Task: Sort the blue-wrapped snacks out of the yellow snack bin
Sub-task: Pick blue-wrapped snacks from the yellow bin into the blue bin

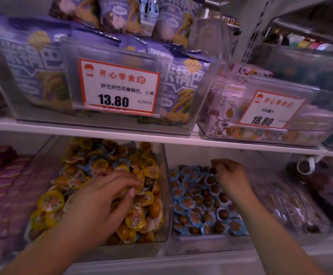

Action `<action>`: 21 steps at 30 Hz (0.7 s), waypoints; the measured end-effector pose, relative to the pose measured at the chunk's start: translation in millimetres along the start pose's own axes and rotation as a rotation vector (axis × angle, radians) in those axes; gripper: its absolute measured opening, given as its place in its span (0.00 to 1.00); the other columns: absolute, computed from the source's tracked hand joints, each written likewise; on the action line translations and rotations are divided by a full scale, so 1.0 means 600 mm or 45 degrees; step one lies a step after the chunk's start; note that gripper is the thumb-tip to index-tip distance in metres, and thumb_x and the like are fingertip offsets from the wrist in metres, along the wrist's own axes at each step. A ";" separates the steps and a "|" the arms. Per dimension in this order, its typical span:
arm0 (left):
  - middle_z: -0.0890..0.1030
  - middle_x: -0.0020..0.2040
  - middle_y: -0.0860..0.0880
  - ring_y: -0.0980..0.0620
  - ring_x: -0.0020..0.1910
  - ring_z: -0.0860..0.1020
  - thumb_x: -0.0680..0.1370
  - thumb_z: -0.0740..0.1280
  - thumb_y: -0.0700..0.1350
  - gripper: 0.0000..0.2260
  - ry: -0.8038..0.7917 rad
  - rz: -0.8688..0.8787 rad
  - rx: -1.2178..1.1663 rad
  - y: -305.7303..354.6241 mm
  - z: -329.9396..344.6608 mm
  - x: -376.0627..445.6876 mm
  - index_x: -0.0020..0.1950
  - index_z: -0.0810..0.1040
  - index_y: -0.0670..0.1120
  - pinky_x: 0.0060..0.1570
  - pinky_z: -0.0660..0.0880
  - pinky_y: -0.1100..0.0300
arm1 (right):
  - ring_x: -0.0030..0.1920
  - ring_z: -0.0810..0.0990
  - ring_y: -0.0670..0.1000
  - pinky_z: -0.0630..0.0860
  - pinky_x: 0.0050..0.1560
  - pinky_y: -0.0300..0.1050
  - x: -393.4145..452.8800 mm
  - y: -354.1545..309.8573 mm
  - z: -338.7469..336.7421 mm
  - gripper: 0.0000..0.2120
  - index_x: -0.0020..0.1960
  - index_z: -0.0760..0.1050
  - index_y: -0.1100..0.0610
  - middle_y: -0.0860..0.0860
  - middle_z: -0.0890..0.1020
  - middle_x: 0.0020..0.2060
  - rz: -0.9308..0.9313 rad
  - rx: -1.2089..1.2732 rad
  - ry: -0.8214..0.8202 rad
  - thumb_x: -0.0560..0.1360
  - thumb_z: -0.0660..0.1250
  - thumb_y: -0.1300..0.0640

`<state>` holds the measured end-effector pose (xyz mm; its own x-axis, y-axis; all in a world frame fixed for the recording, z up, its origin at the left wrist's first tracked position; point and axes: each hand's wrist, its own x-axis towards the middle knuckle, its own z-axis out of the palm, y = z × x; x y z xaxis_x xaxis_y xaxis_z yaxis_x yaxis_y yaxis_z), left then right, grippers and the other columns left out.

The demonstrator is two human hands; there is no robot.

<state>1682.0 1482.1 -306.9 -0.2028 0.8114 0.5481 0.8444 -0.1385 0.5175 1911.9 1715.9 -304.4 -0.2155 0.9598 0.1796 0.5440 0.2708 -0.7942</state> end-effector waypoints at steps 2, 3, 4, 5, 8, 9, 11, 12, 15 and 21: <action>0.80 0.54 0.64 0.63 0.55 0.78 0.79 0.61 0.52 0.10 0.033 0.015 0.014 -0.004 -0.017 0.000 0.54 0.81 0.56 0.53 0.75 0.52 | 0.46 0.80 0.44 0.69 0.42 0.25 -0.018 -0.026 0.009 0.12 0.47 0.81 0.51 0.48 0.84 0.46 -0.120 0.027 0.055 0.76 0.61 0.64; 0.80 0.53 0.63 0.63 0.54 0.78 0.79 0.61 0.51 0.09 0.055 0.019 0.028 -0.007 -0.029 -0.001 0.54 0.81 0.56 0.52 0.75 0.52 | 0.47 0.80 0.44 0.70 0.44 0.26 -0.031 -0.044 0.015 0.13 0.45 0.81 0.50 0.45 0.84 0.44 -0.190 0.061 0.068 0.76 0.61 0.64; 0.80 0.53 0.62 0.62 0.53 0.78 0.79 0.62 0.50 0.09 0.080 0.018 0.059 -0.011 -0.042 -0.003 0.54 0.81 0.55 0.52 0.74 0.52 | 0.47 0.80 0.41 0.70 0.46 0.25 -0.045 -0.065 0.024 0.13 0.44 0.81 0.49 0.41 0.84 0.43 -0.273 0.107 0.062 0.74 0.61 0.62; 0.80 0.52 0.61 0.60 0.52 0.78 0.78 0.62 0.49 0.09 0.107 0.005 0.106 -0.016 -0.057 -0.006 0.54 0.81 0.55 0.52 0.74 0.52 | 0.46 0.79 0.38 0.69 0.47 0.23 -0.061 -0.087 0.034 0.12 0.44 0.80 0.48 0.39 0.83 0.43 -0.358 0.139 0.039 0.72 0.60 0.60; 0.82 0.50 0.56 0.53 0.51 0.80 0.76 0.65 0.46 0.08 0.168 -0.112 0.272 -0.040 -0.103 -0.021 0.52 0.82 0.53 0.53 0.74 0.50 | 0.45 0.78 0.35 0.69 0.45 0.24 -0.107 -0.148 0.073 0.13 0.47 0.80 0.47 0.39 0.82 0.43 -0.657 0.068 -0.082 0.71 0.57 0.52; 0.82 0.50 0.55 0.51 0.51 0.80 0.75 0.66 0.45 0.08 0.175 -0.160 0.323 -0.049 -0.116 -0.029 0.52 0.82 0.52 0.54 0.74 0.50 | 0.44 0.79 0.38 0.71 0.45 0.27 -0.117 -0.168 0.089 0.15 0.50 0.80 0.48 0.41 0.82 0.42 -0.723 0.038 -0.151 0.70 0.57 0.50; 0.80 0.53 0.53 0.48 0.54 0.79 0.75 0.65 0.46 0.10 0.154 -0.251 0.388 -0.065 -0.135 -0.045 0.54 0.82 0.51 0.55 0.74 0.48 | 0.47 0.80 0.45 0.74 0.48 0.35 -0.129 -0.202 0.131 0.18 0.56 0.80 0.48 0.46 0.84 0.45 -0.753 -0.008 -0.342 0.70 0.59 0.48; 0.79 0.56 0.52 0.47 0.57 0.78 0.75 0.63 0.47 0.12 0.135 -0.283 0.409 -0.071 -0.141 -0.053 0.56 0.81 0.51 0.56 0.73 0.47 | 0.51 0.80 0.47 0.74 0.52 0.38 -0.127 -0.215 0.156 0.19 0.60 0.79 0.49 0.48 0.83 0.50 -0.760 -0.066 -0.442 0.71 0.61 0.49; 0.73 0.65 0.51 0.47 0.62 0.75 0.75 0.61 0.51 0.17 0.073 -0.374 0.421 -0.086 -0.152 -0.071 0.63 0.77 0.52 0.58 0.73 0.48 | 0.67 0.74 0.52 0.70 0.66 0.44 -0.098 -0.254 0.231 0.25 0.72 0.69 0.48 0.51 0.75 0.68 -0.684 -0.406 -0.724 0.76 0.65 0.49; 0.68 0.69 0.54 0.49 0.63 0.74 0.75 0.62 0.53 0.20 0.036 -0.439 0.279 -0.099 -0.158 -0.076 0.68 0.72 0.54 0.60 0.74 0.49 | 0.75 0.61 0.59 0.62 0.73 0.54 -0.034 -0.281 0.347 0.41 0.76 0.61 0.44 0.52 0.61 0.76 -0.617 -0.892 -0.865 0.68 0.66 0.31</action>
<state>1593.8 1399.3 -300.3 -0.5036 0.7729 0.3861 0.8094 0.2658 0.5237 1655.7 1635.5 -294.6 -0.8176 0.5572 -0.1450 0.5756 0.7979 -0.1793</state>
